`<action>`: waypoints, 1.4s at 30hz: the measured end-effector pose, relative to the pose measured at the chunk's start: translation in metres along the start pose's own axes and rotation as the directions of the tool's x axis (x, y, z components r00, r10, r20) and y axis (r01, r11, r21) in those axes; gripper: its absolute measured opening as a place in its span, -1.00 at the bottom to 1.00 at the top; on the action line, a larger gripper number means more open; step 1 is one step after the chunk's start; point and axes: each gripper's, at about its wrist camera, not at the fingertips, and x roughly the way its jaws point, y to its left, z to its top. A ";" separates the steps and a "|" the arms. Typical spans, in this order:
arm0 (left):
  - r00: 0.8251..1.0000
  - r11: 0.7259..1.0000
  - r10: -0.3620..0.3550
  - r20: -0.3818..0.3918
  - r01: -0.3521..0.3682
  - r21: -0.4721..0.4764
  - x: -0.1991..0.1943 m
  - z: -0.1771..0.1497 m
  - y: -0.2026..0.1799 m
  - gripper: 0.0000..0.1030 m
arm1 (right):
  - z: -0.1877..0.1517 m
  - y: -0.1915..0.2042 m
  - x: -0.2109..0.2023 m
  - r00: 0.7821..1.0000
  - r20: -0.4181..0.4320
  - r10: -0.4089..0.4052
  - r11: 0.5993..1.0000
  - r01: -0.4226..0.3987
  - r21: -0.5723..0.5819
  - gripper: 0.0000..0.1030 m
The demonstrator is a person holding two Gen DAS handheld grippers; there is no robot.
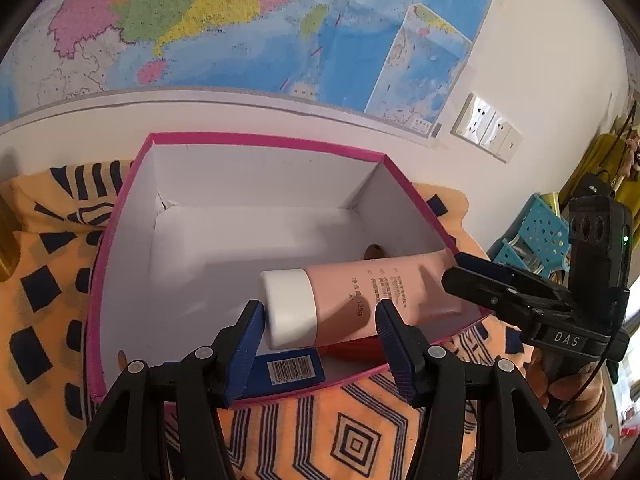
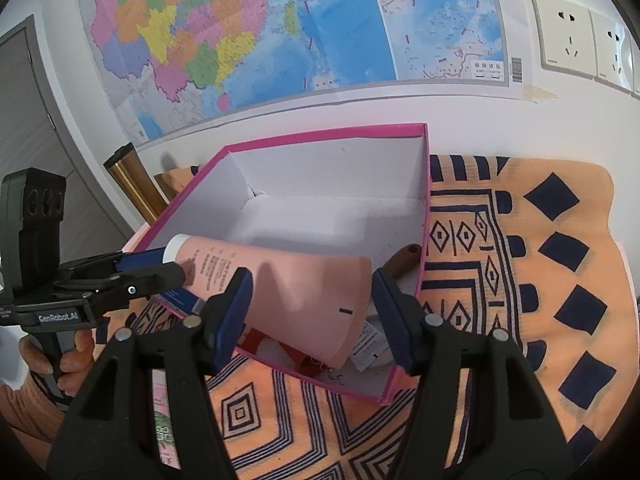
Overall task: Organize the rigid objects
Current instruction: 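Lower the pink tube into the pink box and open the right gripper, then move the right gripper to the pink tube with green leaf print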
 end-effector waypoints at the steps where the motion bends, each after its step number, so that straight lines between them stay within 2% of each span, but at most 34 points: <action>1: 1.000 1.000 0.001 -0.004 -0.001 -0.001 0.002 0.000 0.000 0.12 | 0.000 0.000 0.000 1.000 -0.001 -0.002 1.000 0.002 -0.001 0.24; 17: 0.999 1.000 0.018 -0.039 -0.018 -0.013 0.018 -0.001 0.005 0.12 | -0.003 0.002 0.006 0.999 -0.013 -0.037 0.999 0.037 -0.027 0.24; 26: 0.999 0.999 0.047 0.009 -0.047 0.003 0.004 -0.008 0.004 0.16 | -0.007 0.000 -0.006 0.999 0.020 -0.041 0.999 0.041 -0.008 0.24; 32: 0.998 0.999 -0.008 0.066 0.006 0.040 -0.031 -0.025 0.002 0.18 | -0.022 0.012 -0.033 0.997 0.054 0.055 0.998 -0.054 -0.017 0.25; 36: 0.994 0.994 -0.051 0.092 0.042 0.096 -0.058 -0.042 0.001 0.29 | -0.045 0.027 -0.054 0.981 0.042 0.189 0.982 -0.188 -0.034 0.25; 39: 0.995 0.993 -0.036 0.097 0.024 0.119 -0.068 -0.056 0.003 0.33 | -0.067 0.037 -0.058 0.961 -0.016 0.275 0.961 -0.275 -0.035 0.26; 42: 0.999 0.994 -0.001 0.053 -0.005 0.111 -0.063 -0.070 0.011 0.33 | -0.097 0.045 -0.051 0.934 -0.107 0.342 0.939 -0.344 0.001 0.26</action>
